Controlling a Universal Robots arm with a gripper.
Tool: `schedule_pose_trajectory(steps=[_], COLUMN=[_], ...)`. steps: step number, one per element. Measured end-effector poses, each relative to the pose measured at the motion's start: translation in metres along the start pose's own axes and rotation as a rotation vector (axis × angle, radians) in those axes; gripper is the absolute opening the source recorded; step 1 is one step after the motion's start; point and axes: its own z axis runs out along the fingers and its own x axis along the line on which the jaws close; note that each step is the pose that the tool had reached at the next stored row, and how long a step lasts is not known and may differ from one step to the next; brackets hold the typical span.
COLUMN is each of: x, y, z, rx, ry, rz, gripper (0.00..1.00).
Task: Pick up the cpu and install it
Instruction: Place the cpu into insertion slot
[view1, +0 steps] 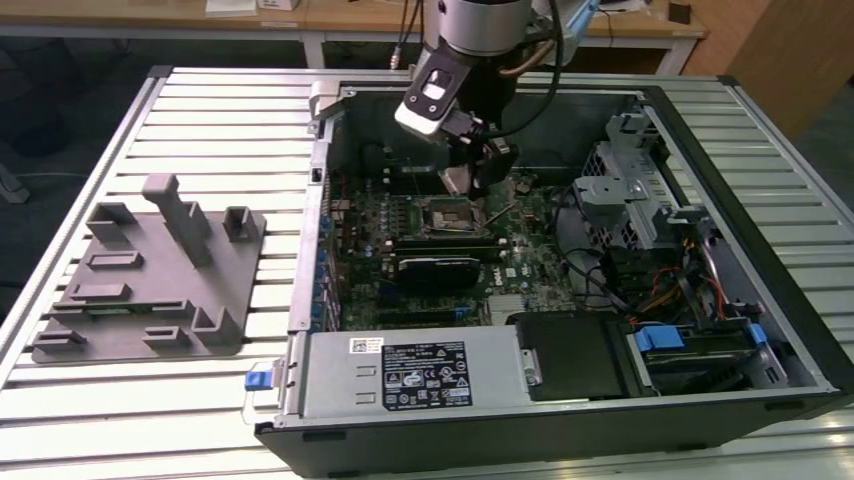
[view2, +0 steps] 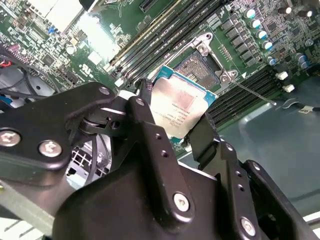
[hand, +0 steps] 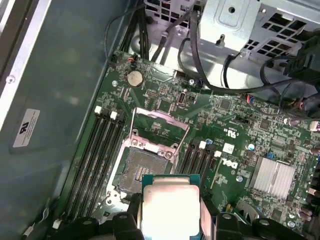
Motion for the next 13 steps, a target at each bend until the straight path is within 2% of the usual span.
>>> schedule_pose_trajectory(steps=[5,13], x=[0.0000,0.0001], y=[-0.0002,-0.0002], z=[0.0002,0.0007], rx=[0.0000,0.0002], ry=[-0.0006,-0.0055], rz=[0.012,0.103], gripper=[0.54,0.54])
